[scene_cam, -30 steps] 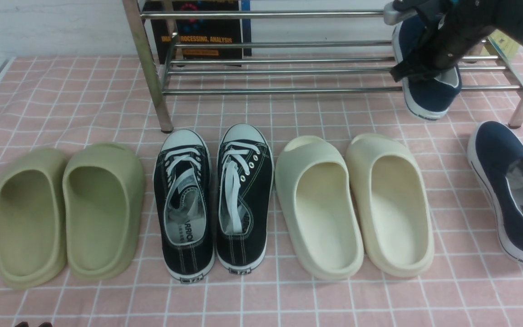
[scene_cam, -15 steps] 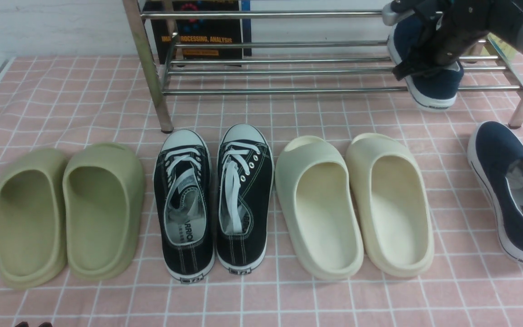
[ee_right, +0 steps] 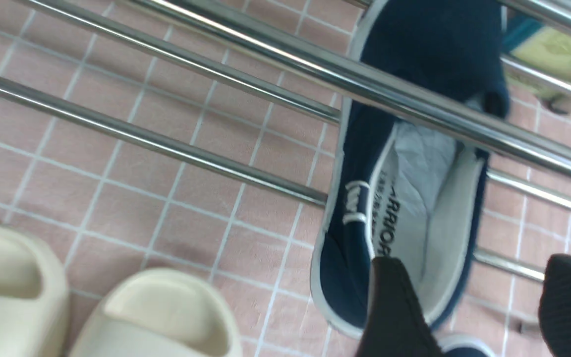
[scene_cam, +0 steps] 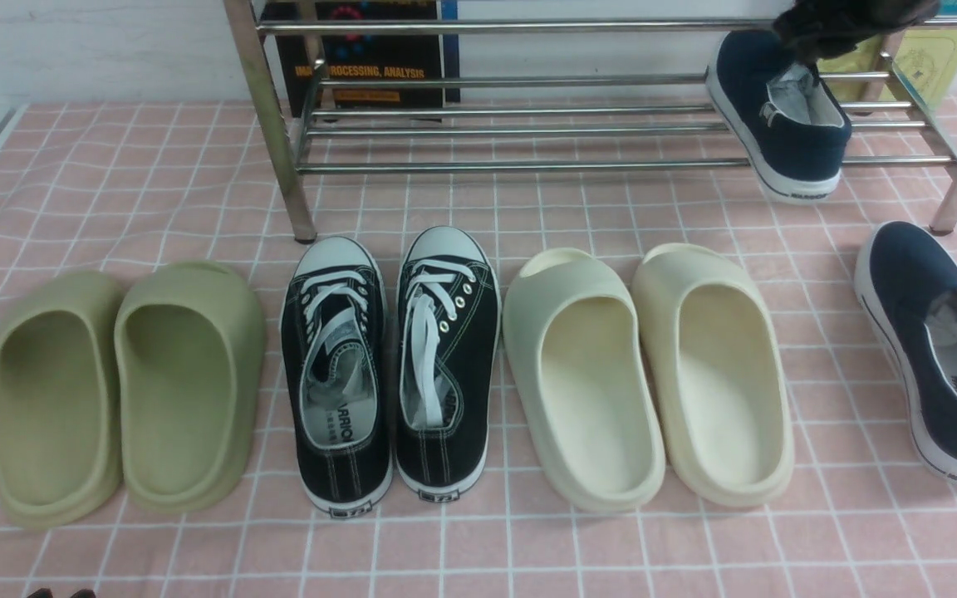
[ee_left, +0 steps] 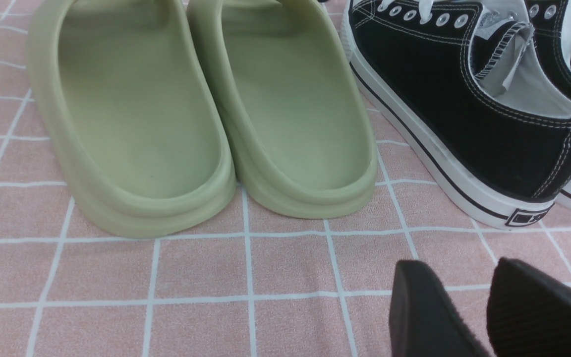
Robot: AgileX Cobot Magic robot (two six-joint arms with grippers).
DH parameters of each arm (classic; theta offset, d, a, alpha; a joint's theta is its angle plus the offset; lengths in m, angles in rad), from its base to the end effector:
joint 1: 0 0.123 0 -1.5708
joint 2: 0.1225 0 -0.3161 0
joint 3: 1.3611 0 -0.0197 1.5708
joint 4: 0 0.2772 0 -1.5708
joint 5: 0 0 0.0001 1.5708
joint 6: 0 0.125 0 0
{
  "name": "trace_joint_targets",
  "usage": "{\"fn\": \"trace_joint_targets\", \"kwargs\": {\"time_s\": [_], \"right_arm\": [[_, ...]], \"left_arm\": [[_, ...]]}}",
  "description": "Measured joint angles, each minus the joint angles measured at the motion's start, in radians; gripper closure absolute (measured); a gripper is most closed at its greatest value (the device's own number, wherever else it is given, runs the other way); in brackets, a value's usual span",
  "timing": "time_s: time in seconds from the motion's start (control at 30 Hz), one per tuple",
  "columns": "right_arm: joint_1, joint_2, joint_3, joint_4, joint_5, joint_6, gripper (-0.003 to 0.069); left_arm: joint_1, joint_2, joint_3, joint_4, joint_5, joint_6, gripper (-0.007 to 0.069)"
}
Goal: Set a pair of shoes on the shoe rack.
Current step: Use the right arm to grab the shoe closest to it
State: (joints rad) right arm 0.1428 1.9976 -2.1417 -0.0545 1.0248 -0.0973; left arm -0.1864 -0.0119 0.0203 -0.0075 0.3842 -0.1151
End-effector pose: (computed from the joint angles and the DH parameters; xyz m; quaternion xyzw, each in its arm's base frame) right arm 0.5135 0.0679 0.3863 -0.1150 0.9179 -0.0183 0.3793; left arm 0.0784 -0.0151 0.1617 0.0268 0.8060 -0.0920 0.5841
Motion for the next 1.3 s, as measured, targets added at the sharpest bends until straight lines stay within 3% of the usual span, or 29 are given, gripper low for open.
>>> {"fn": "trace_joint_targets", "kwargs": {"time_s": [0.23, 0.4, 0.5, 0.67, 0.9, 1.1, 1.3], "right_arm": [[-0.034, -0.165, -0.002, -0.004, 0.209, 0.120, 0.0260], [-0.034, -0.253, 0.052, 0.054, 0.226, 0.129, 0.0260], [-0.031, -0.348, 0.240, 0.085, 0.228, 0.115, 0.0260], [-0.031, -0.442, 0.585, -0.020, 0.221, 0.134, 0.0260], [-0.031, -0.479, 0.962, -0.037, -0.010, 0.191, 0.0260], [-0.031, -0.480, 1.052, -0.036, -0.108, 0.223, 0.0261], [-0.031, -0.474, 1.156, -0.145, -0.330, 0.348, 0.0293]], "left_arm": [[0.000, 0.000, 0.000, 0.000, 0.000, 0.000, 0.0388], [0.000, 0.000, 0.000, 0.000, 0.000, 0.000, 0.0388], [0.000, 0.000, 0.000, 0.000, 0.000, 0.000, 0.0388], [0.000, 0.000, 0.000, 0.000, 0.000, 0.000, 0.0388], [0.000, 0.000, 0.000, 0.000, 0.000, 0.000, 0.0388], [0.000, 0.000, 0.000, 0.000, 0.000, 0.000, 0.0388], [0.000, 0.000, 0.000, 0.000, 0.000, 0.000, 0.0388]]}}
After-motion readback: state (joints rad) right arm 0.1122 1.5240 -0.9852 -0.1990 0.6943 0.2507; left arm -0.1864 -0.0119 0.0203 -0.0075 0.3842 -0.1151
